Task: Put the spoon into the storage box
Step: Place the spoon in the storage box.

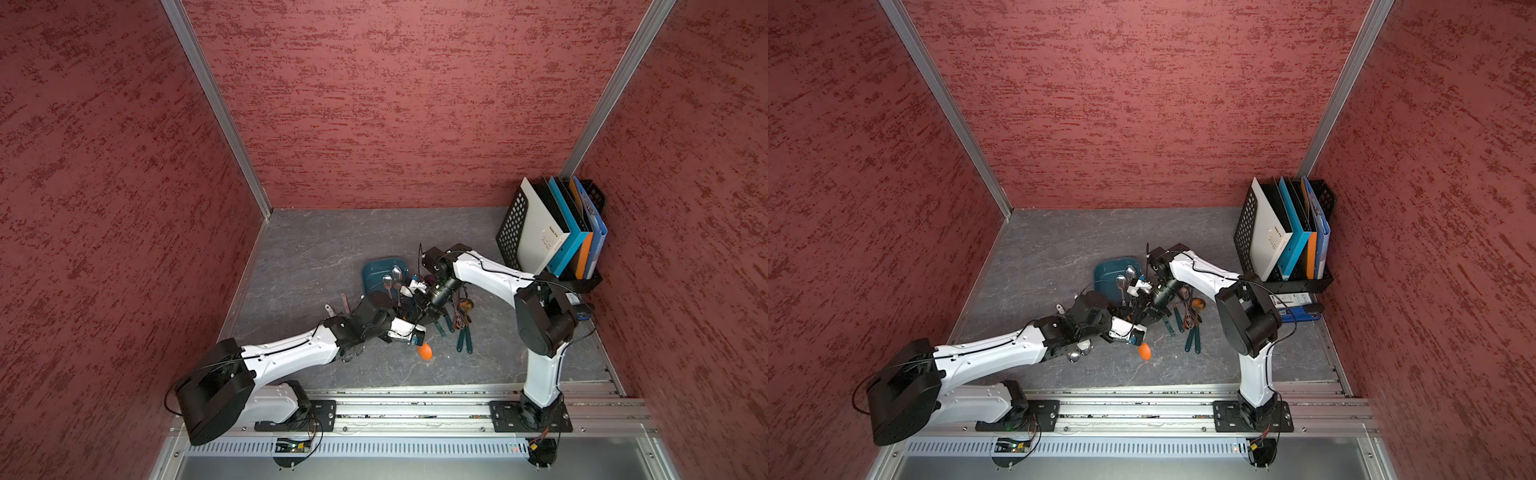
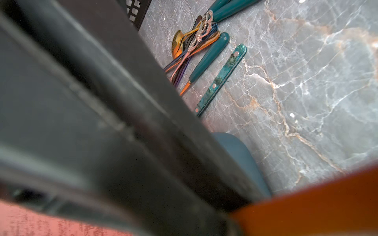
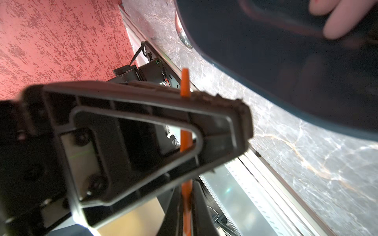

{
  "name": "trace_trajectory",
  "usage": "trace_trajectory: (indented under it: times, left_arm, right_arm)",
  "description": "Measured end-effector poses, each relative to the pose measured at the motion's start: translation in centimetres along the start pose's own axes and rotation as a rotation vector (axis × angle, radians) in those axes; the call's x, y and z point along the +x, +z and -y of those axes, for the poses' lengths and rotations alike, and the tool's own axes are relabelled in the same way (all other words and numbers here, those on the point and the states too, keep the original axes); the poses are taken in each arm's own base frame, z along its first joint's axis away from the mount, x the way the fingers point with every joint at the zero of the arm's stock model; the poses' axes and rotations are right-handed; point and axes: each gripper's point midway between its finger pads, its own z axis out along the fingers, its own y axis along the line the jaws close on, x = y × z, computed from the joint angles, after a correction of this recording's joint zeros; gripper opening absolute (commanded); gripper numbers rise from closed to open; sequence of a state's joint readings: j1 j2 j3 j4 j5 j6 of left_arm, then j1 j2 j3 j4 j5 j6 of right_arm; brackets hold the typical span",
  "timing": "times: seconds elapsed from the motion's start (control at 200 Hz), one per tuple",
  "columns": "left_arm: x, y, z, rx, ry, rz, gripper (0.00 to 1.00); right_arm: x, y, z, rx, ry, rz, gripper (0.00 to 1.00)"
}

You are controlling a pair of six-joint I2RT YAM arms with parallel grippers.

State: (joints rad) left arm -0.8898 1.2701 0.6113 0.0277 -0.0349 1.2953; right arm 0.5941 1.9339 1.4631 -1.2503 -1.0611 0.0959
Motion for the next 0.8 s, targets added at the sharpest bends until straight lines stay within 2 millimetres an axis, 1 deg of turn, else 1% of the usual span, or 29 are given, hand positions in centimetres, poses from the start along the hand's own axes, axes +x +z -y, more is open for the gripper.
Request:
trace_trajectory:
  times: [0.105, 0.155, 0.19, 0.235, 0.316, 0.336, 0.341, 0.346, 0.371, 0.391, 0.531, 0.586, 0.691, 0.797]
  left_arm:
    - [0.1, 0.0, 0.2, 0.006, 0.005, -0.007, 0.09]
    - [0.2, 0.0, 0.3, 0.007, 0.004, -0.011, 0.06]
    - [0.3, 0.0, 0.3, 0.006, 0.003, -0.016, 0.03]
    - [0.3, 0.0, 0.3, 0.005, 0.005, -0.021, 0.01]
    - [0.1, 0.0, 0.7, 0.014, 0.017, -0.018, 0.0]
    - [-0.1, 0.0, 0.8, 0.016, 0.021, -0.016, 0.0]
    - [-0.1, 0.0, 0.8, 0.015, 0.021, -0.017, 0.0]
    - [0.0, 0.0, 0.8, 0.016, 0.019, -0.019, 0.0]
    - [0.1, 0.0, 0.9, 0.019, 0.028, -0.025, 0.0]
    - [0.1, 0.0, 0.9, 0.019, 0.024, -0.029, 0.0]
    - [1.0, -0.2, 1.6, 0.038, 0.02, -0.072, 0.0]
    - [1.2, -0.4, 1.7, 0.04, 0.015, -0.082, 0.0]
    - [0.2, -1.0, 2.3, 0.055, 0.007, -0.06, 0.0]
    - [-0.2, -1.7, 3.0, 0.089, -0.034, -0.055, 0.0]
  right_arm:
    - [0.0, 0.0, 0.2, 0.01, 0.0, -0.002, 0.06]
    - [0.0, 0.0, 0.3, 0.018, -0.001, -0.003, 0.1]
    - [-0.1, 0.0, 0.4, 0.019, -0.002, -0.005, 0.16]
    - [-0.3, 0.0, 0.5, 0.026, 0.0, -0.005, 0.25]
    - [-0.7, -0.1, 0.2, 0.018, -0.008, -0.001, 0.31]
    - [-0.9, -0.1, 0.0, 0.016, -0.011, 0.001, 0.36]
    - [-0.9, -0.1, 0.0, 0.017, -0.012, 0.002, 0.36]
    - [-0.9, -0.2, 0.0, 0.02, -0.016, 0.002, 0.39]
    - [-0.9, -0.2, 0.0, 0.021, -0.008, 0.001, 0.45]
    - [-0.9, -0.2, -0.1, 0.021, -0.012, 0.0, 0.48]
    - [-1.2, -0.6, -0.3, 0.037, -0.018, 0.009, 0.56]
    - [-1.6, -1.0, -0.3, 0.036, -0.017, 0.026, 0.59]
    - [-3.1, -2.1, -1.1, 0.029, -0.042, 0.079, 0.61]
    - [-5.0, -4.1, -1.0, 0.033, -0.044, 0.164, 0.65]
